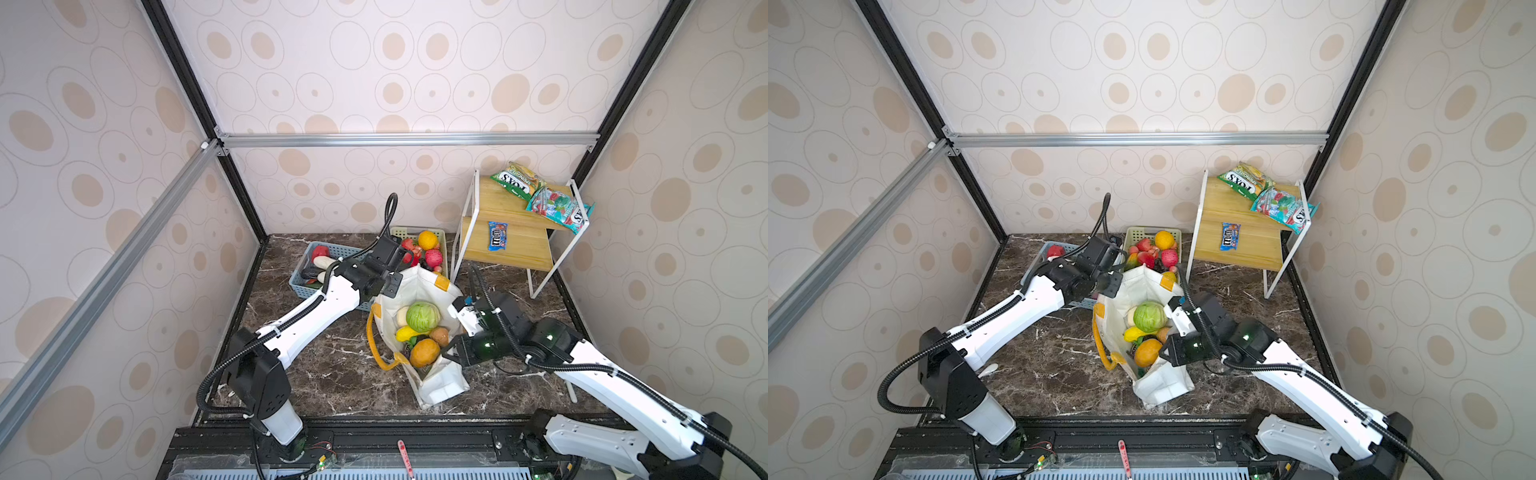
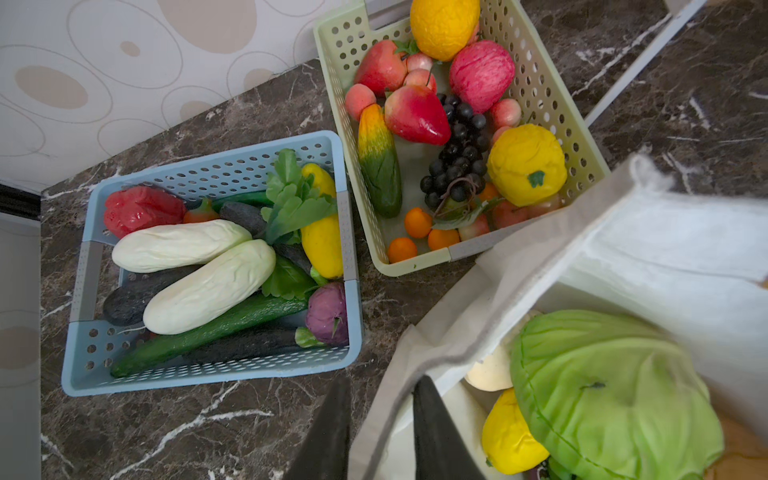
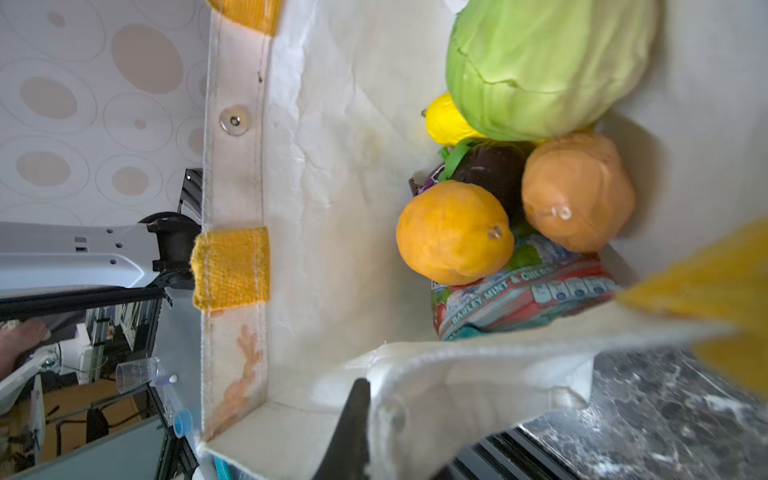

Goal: Place the food into the grocery bag and tie it
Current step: 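Raise the left gripper from the tote while the right gripper releases the tote edge, then move both grippers down to the yellow handles on either side of the tote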

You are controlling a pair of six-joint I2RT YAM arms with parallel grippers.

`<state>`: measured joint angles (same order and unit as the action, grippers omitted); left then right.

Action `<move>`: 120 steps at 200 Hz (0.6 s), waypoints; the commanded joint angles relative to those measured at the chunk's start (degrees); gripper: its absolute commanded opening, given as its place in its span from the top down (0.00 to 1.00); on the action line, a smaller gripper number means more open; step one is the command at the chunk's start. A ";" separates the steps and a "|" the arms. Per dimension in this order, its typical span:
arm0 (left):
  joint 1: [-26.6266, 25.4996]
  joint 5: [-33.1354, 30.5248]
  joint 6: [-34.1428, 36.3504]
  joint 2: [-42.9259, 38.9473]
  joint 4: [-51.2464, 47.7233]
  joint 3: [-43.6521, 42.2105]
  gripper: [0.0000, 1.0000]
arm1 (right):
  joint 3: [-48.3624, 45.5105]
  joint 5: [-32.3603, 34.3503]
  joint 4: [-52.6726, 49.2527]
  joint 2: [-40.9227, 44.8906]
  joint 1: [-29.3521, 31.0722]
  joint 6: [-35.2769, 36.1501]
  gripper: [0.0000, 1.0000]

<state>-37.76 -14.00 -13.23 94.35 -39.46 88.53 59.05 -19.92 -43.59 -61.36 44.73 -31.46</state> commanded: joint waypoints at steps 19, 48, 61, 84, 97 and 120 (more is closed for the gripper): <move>1.63 2.62 0.51 1.90 2.63 4.30 0.68 | 3.98 -0.72 3.59 -2.30 1.20 1.47 0.77; 3.24 6.13 -0.94 1.59 1.96 5.70 0.43 | 5.50 2.60 -0.76 0.30 1.19 4.61 0.60; 4.42 9.25 -1.57 0.97 1.50 6.21 0.33 | 5.64 4.47 -2.52 2.19 0.80 5.47 0.52; 7.21 16.44 -3.68 -1.16 1.25 6.96 0.23 | 5.64 5.08 -5.51 5.27 -1.54 6.58 0.44; 8.84 20.10 -4.99 -2.65 1.16 6.98 0.22 | 5.73 5.20 -6.92 6.78 -4.32 6.56 0.43; 11.97 23.70 -8.08 -6.20 0.21 5.37 0.21 | 5.82 4.26 -8.41 8.54 -11.70 5.90 0.42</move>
<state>-28.71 2.74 -17.45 93.60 -38.35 92.82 63.68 -16.29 -48.34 -54.33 38.68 -26.17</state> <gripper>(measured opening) 0.789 0.580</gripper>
